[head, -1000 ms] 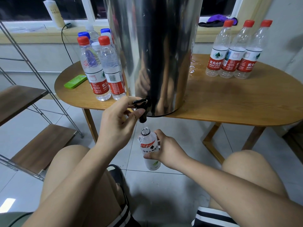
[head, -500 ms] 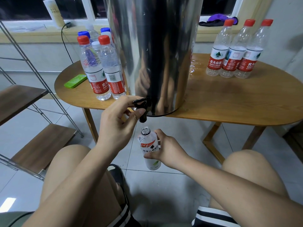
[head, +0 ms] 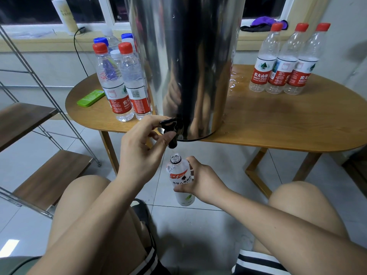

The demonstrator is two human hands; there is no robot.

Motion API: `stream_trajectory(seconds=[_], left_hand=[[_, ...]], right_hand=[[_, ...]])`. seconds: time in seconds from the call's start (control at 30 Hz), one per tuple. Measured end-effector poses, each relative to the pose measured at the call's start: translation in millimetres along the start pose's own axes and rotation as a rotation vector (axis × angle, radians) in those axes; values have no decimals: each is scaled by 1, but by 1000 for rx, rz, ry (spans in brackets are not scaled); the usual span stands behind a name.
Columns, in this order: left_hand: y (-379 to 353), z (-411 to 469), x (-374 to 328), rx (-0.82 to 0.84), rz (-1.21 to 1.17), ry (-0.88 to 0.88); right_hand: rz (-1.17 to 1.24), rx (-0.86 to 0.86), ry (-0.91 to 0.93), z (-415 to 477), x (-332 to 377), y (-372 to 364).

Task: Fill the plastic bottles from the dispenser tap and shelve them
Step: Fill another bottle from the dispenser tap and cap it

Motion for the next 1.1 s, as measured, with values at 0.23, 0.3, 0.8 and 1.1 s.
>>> stream_trajectory(seconds=[0.23, 0.3, 0.8, 1.1], left_hand=[[0, -1, 4, 11, -9, 18], [0, -1, 5, 15, -16, 24], [0, 0, 9, 21, -24, 40], [1, 0, 8, 33, -23, 26]], right_hand=[[4, 10, -5, 0, 0, 1], [0, 8, -5, 0, 0, 1], [-10, -3, 4, 1, -2, 1], [-16, 2, 11, 0, -1, 1]])
Point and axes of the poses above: each hand's wrist, its own z-axis towards the middle knuckle, its own y-axis out of the back of the hand, x = y × z, the point moved 8 cm from there along z, towards the middle knuckle, and after that the axes turned 4 degrees about -y, right-handed, at the moved point
